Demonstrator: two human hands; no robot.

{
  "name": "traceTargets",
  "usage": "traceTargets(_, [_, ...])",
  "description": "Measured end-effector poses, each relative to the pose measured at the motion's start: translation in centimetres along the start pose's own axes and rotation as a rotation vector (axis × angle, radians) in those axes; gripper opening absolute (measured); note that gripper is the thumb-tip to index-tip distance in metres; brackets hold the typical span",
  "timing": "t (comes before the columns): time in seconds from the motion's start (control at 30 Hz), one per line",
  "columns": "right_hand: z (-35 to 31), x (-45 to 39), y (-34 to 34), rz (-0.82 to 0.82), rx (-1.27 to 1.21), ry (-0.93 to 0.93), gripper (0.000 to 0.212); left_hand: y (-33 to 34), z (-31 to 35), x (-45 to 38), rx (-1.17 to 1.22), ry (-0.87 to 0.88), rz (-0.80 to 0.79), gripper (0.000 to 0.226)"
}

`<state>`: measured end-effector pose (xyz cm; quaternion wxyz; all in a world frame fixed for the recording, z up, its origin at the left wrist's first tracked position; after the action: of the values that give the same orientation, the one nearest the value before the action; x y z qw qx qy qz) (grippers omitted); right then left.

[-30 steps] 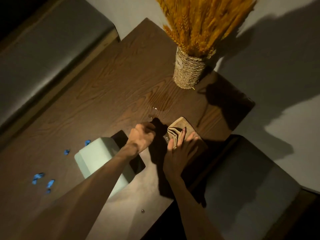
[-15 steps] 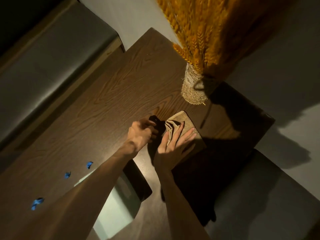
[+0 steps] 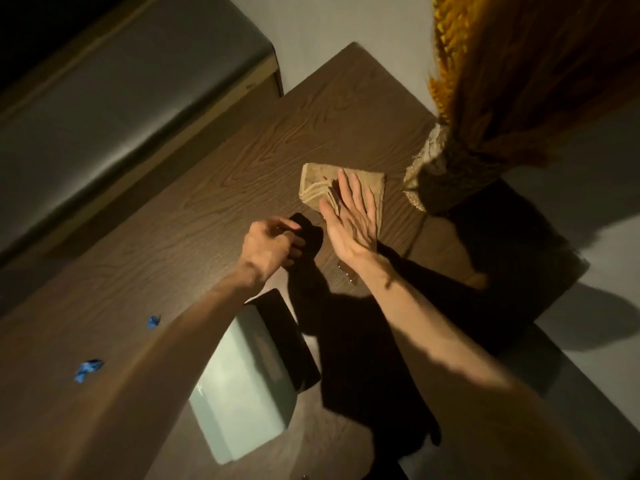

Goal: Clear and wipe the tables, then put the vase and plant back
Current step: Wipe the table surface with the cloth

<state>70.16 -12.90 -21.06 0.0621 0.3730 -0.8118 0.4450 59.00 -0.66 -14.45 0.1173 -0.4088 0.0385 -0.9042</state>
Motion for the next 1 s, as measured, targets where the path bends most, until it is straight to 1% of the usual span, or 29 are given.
traceTargets(0.13, [-0.5, 1.5, 0.6, -0.084, 0.364, -0.345, 0.058, -1.0, -1.0, 1.0, 0.004, -0.003, 0.039, 0.023])
traceTargets(0.17, [-0.4, 2.1, 0.9, -0.108, 0.423, -0.405, 0.057, -1.0, -1.2, 1.2, 0.0, -0.005, 0.044, 0.023])
traceTargets(0.23, [0.5, 3.7, 1.3, -0.156, 0.49, -0.455, 0.064, -0.7, -1.7, 2.2, -0.003, -0.022, 0.031, 0.022])
traceTargets(0.33, [1.8, 7.0, 1.7, -0.194, 0.456, -0.474, 0.068, 0.0, -1.9, 3.6, -0.038, -0.047, -0.037, 0.021])
traceTargets(0.47, [4.0, 10.3, 2.4, -0.274, 0.233, -0.414, 0.055, 0.3, -2.1, 5.0, -0.071, -0.055, -0.084, 0.022])
traceTargets(0.5, [4.5, 11.3, 2.6, -0.27, 0.208, -0.407, 0.053, 0.4, -2.2, 5.3, -0.095, -0.048, -0.1, 0.022])
traceTargets(0.53, [4.9, 12.3, 2.8, -0.221, 0.222, -0.415, 0.05, 0.5, -2.2, 5.5, -0.128, -0.04, -0.123, 0.022])
traceTargets(0.57, [5.3, 13.4, 3.0, -0.132, 0.275, -0.429, 0.049, 0.7, -2.2, 5.8, -0.164, -0.038, -0.145, 0.022])
traceTargets(0.6, [5.7, 14.3, 3.3, -0.051, 0.345, -0.423, 0.052, 0.9, -2.1, 5.8, -0.185, -0.033, -0.162, 0.022])
traceTargets(0.67, [6.2, 15.3, 4.4, 0.056, 0.446, -0.357, 0.065, 1.3, -1.8, 5.7, -0.216, -0.025, -0.18, 0.023])
traceTargets(0.73, [6.1, 14.5, 4.5, 0.138, 0.479, -0.269, 0.072, 1.6, -1.4, 5.2, -0.248, -0.004, -0.188, 0.023])
traceTargets(0.8, [5.7, 12.4, 4.0, 0.218, 0.461, -0.131, 0.07, 1.1, -1.2, 3.7, -0.277, 0.009, -0.185, 0.023])
traceTargets(0.87, [5.2, 10.6, 3.0, 0.308, 0.433, -0.026, 0.064, 0.5, -1.2, 2.5, -0.272, 0.009, -0.17, 0.023])
traceTargets(1.0, [4.7, 6.2, 0.5, 0.482, 0.293, -0.023, 0.052, -0.5, -0.6, 0.5, -0.227, 0.053, -0.058, 0.022])
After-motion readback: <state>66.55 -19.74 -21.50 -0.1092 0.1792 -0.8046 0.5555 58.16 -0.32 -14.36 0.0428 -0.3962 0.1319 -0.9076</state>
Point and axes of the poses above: each hand's wrist, its own x-axis away from the middle knuckle, its own y-axis out of the palm, z = x × y, the point moved 5 cm from there along -x, towards the middle knuckle, and after that the axes turned 13 degrees about -z, right-handed, at the moved point
